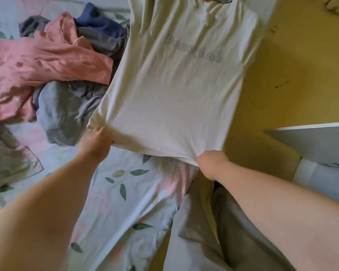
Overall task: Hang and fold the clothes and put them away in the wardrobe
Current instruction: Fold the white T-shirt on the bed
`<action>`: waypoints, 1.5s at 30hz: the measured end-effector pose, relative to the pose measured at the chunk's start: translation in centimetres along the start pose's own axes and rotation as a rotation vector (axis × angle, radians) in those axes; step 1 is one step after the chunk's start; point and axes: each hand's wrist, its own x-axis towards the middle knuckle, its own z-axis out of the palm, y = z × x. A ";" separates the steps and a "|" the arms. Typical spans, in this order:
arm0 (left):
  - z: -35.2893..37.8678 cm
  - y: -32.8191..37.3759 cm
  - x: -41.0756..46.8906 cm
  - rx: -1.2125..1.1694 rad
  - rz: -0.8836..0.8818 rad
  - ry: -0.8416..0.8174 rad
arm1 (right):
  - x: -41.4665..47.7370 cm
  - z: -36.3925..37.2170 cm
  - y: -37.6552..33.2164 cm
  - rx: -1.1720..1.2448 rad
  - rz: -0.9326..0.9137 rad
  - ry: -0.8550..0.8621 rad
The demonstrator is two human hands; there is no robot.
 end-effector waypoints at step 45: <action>-8.6 50.4 29.9 -0.111 0.280 0.014 | 22.5 -16.0 48.6 1.213 0.267 0.607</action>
